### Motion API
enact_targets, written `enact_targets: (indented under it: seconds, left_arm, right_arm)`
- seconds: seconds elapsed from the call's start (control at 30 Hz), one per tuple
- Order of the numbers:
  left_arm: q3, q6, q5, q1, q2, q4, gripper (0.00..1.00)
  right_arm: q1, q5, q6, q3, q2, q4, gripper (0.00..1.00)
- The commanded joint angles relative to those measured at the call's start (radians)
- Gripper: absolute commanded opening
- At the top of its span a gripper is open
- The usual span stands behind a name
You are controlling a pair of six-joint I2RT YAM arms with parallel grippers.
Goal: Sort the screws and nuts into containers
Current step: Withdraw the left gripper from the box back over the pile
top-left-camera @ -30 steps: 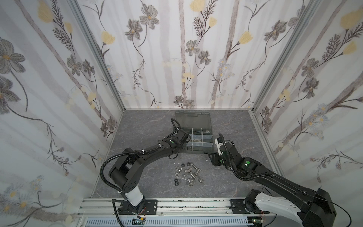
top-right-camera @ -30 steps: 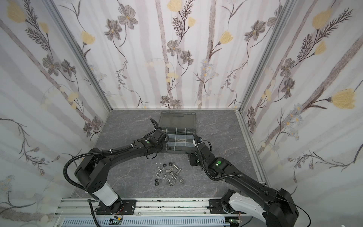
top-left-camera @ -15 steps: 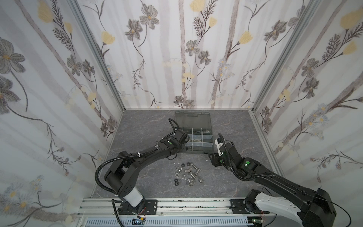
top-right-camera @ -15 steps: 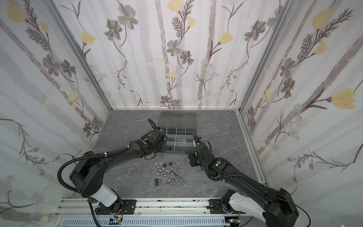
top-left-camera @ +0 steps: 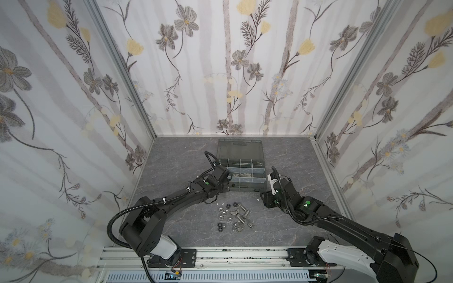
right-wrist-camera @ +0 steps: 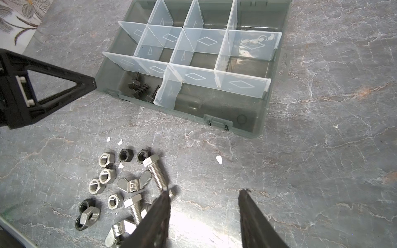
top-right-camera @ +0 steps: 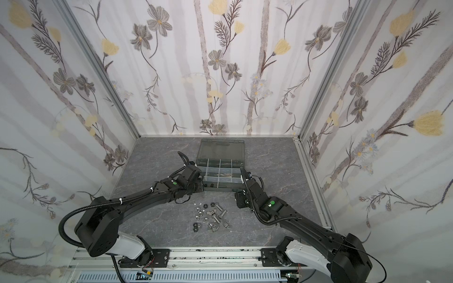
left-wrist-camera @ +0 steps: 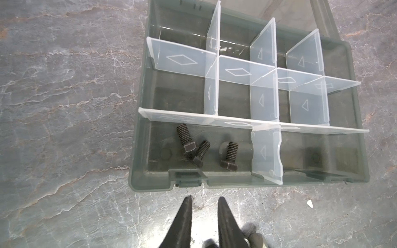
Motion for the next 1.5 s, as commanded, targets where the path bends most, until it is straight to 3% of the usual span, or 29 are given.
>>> enact_targets:
  seconds: [0.0, 1.47]
  left_arm:
    - [-0.015, -0.037, 0.0, 0.001, -0.018, 0.011, 0.24]
    - [-0.19, -0.148, -0.005, -0.01, -0.172, 0.069, 0.23]
  right_arm:
    - [0.001, -0.011, -0.008, 0.007, 0.006, 0.046, 0.52]
    - [0.001, -0.031, 0.002, -0.016, 0.007, 0.066, 0.52]
